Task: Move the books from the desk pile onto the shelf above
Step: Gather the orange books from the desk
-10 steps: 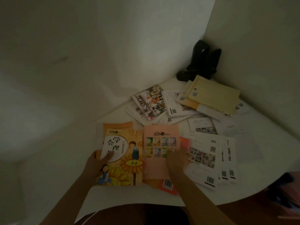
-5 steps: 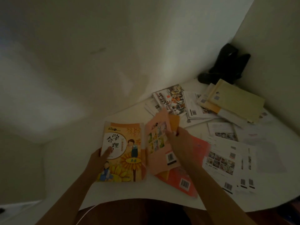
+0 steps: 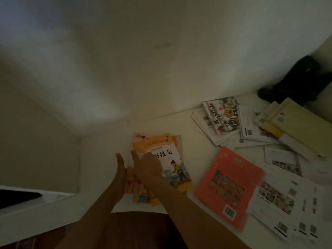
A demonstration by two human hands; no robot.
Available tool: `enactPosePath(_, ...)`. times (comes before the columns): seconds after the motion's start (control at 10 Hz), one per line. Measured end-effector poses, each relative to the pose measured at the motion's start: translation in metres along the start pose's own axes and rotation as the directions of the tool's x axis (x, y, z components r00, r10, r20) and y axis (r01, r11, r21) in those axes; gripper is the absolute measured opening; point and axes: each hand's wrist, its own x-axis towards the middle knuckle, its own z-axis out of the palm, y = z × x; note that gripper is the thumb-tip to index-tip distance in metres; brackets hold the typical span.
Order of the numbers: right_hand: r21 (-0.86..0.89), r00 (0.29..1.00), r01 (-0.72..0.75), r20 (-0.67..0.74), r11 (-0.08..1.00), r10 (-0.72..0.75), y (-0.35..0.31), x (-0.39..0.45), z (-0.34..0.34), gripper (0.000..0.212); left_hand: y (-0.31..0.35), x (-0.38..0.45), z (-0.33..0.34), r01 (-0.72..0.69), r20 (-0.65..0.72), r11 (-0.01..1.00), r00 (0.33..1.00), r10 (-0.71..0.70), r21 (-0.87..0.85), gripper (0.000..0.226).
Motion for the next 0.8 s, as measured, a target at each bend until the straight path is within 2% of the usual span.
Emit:
enactPosePath(0.1,-0.128,0.995,0.014,-0.093,0.992,-0.026,0.028,0.009,-0.021,0.039,-0.001,0.002,0.000,-0.025,-0.008,0.998,1.000,0.026,0.065,0.089)
enactPosePath(0.2,-0.079,0.902,-0.263,-0.374,0.962,0.216,0.069,0.014,-0.060,0.044,0.005,0.003,0.005,-0.124,-0.108,0.961,0.982,0.154,0.245,0.075)
enactPosePath(0.3,-0.037,0.922,-0.342,-0.208,0.939,0.328,0.097,0.006,-0.065,0.051,0.003,-0.001,0.021,-0.169,-0.102,0.931,0.972,0.211,0.323,0.065)
enactPosePath(0.4,0.054,0.924,-0.373,-0.070,0.926,0.376,0.089,0.002,-0.046,0.060,-0.020,0.010,0.024,-0.180,-0.087,0.939,0.973,0.214,0.295,0.082)
enactPosePath(0.5,0.105,0.885,-0.459,-0.036,0.882,0.465,0.084,0.004,-0.034,0.057,-0.023,0.016,0.021,-0.178,-0.086,0.957,0.976,0.202,0.227,0.084)
enactPosePath(0.6,0.390,0.874,-0.462,0.050,0.797,0.482,0.098,0.006,-0.032,0.064,-0.013,0.008,0.020,-0.206,-0.075,0.962,0.972,0.222,0.180,0.047)
enactPosePath(0.7,0.530,0.918,-0.379,0.112,0.758,0.381,0.110,0.005,-0.047,0.049,-0.012,-0.002,0.014,-0.280,-0.021,0.942,0.957,0.289,0.185,0.042)
enactPosePath(0.8,0.666,0.962,-0.266,0.142,0.697,0.232,0.112,-0.007,-0.067,0.034,-0.017,-0.008,0.007,-0.340,0.034,0.929,0.940,0.339,0.146,0.055)
